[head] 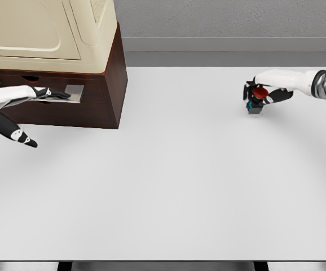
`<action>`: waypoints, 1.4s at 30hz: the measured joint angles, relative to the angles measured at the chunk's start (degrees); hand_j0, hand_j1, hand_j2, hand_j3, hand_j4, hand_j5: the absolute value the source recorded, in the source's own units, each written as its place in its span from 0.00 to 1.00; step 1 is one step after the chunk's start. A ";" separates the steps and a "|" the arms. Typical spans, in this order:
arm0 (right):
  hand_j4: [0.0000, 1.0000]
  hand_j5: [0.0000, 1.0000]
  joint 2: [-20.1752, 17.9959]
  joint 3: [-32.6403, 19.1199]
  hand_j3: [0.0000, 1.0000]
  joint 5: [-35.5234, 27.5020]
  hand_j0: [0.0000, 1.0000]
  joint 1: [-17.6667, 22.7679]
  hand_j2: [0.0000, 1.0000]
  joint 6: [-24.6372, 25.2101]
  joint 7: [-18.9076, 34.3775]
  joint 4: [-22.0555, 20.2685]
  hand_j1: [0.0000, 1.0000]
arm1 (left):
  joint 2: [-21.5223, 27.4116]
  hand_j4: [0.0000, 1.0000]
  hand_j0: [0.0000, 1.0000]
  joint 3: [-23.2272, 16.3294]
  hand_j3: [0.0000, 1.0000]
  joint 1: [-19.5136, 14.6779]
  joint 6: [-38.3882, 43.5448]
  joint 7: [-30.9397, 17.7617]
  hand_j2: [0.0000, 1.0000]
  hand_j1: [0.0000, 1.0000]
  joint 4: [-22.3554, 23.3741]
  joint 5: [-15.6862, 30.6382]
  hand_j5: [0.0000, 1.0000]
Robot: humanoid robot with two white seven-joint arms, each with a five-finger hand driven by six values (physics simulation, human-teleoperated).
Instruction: Open the cabinet drawer with left arm, and place a switch into the drawer with right arm
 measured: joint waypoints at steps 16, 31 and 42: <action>0.49 0.49 -1.12 1.10 0.49 -0.31 0.49 -0.09 0.49 0.07 0.00 -10.51 0.49 | 3.26 1.00 1.00 0.23 1.00 1.76 -0.11 -0.14 1.00 1.00 -3.17 1.98 1.00; 0.48 0.48 -3.79 2.34 0.48 -2.93 0.48 -0.09 0.48 0.10 0.01 -21.57 0.48 | 6.74 1.00 1.00 0.24 1.00 2.55 -0.40 -0.18 1.00 1.00 -5.05 2.65 1.00; 0.48 0.48 -4.04 4.53 0.48 -6.79 0.48 -0.62 0.48 0.16 0.01 -24.22 0.48 | 8.03 1.00 1.00 0.35 1.00 3.17 -0.70 -0.33 1.00 1.00 -5.74 3.92 1.00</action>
